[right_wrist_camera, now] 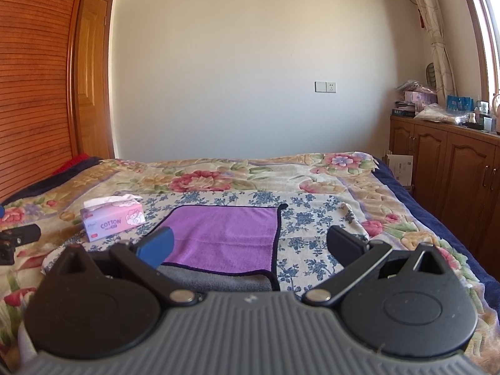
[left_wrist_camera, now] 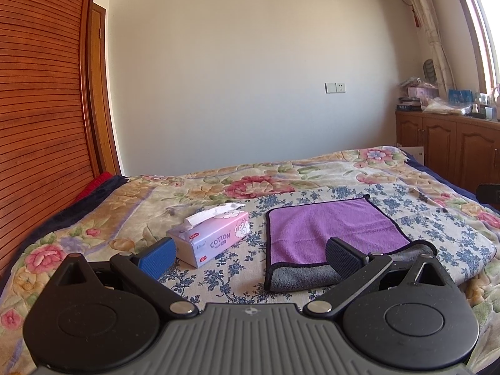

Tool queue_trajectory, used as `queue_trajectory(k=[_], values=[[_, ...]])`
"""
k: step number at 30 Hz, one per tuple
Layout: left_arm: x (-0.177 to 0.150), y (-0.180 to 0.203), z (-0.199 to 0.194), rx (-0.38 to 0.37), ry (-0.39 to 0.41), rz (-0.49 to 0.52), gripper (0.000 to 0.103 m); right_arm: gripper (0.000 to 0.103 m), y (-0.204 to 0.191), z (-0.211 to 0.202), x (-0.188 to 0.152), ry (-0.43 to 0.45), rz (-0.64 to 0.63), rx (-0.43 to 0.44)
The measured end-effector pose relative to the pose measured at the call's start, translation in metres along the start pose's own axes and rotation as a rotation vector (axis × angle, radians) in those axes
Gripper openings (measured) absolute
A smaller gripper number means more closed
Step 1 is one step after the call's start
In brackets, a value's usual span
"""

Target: Fold towel

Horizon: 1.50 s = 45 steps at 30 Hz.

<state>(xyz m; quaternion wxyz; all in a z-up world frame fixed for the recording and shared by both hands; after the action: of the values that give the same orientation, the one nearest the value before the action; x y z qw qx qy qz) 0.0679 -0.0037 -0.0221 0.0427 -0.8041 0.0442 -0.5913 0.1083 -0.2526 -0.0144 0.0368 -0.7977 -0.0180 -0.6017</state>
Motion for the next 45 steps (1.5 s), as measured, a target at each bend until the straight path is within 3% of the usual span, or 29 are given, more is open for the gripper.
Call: queue_trajectory(k=[22,45], values=[[-0.009,0.017,0.04,-0.032,-0.076,0.078,0.103,0.103,-0.002,0.031,-0.006,-0.072,-0.008,0.033],[-0.003,0.024,0.083,-0.106,-0.148,0.078,0.103,0.103,0.003,0.068,-0.009,-0.139,-0.032,0.073]])
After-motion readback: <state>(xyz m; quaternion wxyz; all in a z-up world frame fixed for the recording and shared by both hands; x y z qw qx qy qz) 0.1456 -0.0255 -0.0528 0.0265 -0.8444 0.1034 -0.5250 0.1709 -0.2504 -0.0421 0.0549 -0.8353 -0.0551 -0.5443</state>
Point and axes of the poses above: each gripper's, at about its wrist camera, not at the fingertips, and z roughly the way its jaws point, y to its right, x to its top, the point moved 6 cm from there along z, roughly the way its jaws point, and after that the axes turned 1 degree about x, right-handed, at the moved point
